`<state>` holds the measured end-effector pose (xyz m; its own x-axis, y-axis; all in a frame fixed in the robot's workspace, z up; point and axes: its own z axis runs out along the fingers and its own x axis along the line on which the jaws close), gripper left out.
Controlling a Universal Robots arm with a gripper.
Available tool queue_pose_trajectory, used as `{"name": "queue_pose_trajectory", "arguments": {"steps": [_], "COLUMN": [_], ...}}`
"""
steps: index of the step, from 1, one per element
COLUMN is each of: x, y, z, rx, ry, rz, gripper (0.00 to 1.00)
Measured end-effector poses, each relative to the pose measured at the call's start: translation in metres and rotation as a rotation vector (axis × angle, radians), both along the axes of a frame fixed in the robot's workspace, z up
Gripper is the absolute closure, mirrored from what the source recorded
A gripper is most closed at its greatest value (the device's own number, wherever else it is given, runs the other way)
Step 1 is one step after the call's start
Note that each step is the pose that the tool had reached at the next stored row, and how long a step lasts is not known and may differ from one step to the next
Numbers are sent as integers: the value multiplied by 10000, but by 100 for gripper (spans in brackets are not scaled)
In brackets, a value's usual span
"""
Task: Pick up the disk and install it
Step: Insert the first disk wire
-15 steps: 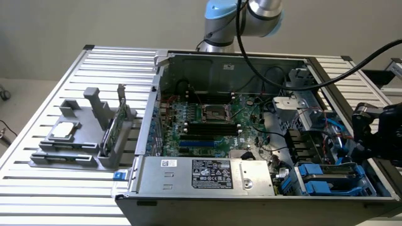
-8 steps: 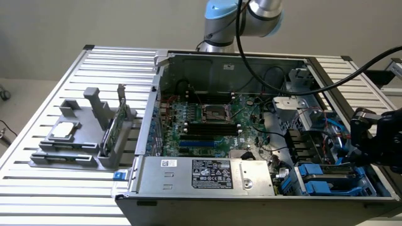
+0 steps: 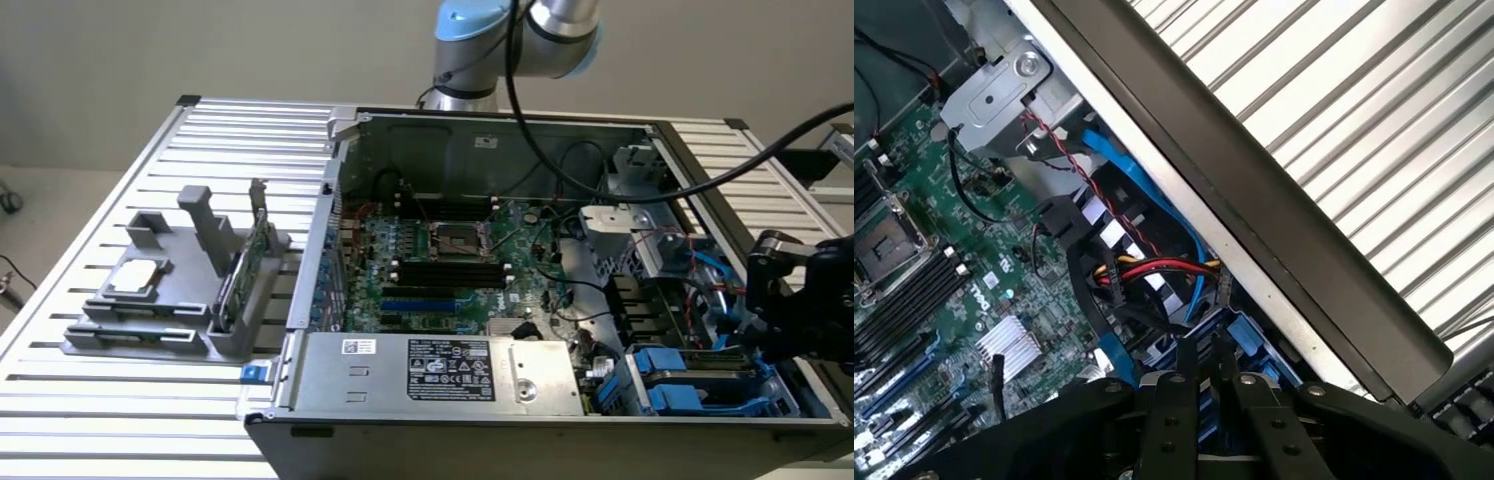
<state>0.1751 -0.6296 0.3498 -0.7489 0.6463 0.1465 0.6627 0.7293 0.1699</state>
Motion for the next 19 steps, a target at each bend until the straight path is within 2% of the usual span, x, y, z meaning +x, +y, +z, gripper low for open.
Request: {"name": "queue_pose_trajectory", "arguments": {"steps": [1, 4, 6, 10, 15, 19], "x": [5, 14, 20, 35, 73, 123], "y": [0, 1, 5, 31, 100, 139], "z": [-1, -1, -1, 0, -1, -15], "rx": [-59, -232, -311, -427, -522, -667], "ry": [21, 108, 168, 269, 332, 418], "rz": [-17, -65, -90, -114, -118, -118], "gripper": [74, 74, 74, 74, 74, 74]}}
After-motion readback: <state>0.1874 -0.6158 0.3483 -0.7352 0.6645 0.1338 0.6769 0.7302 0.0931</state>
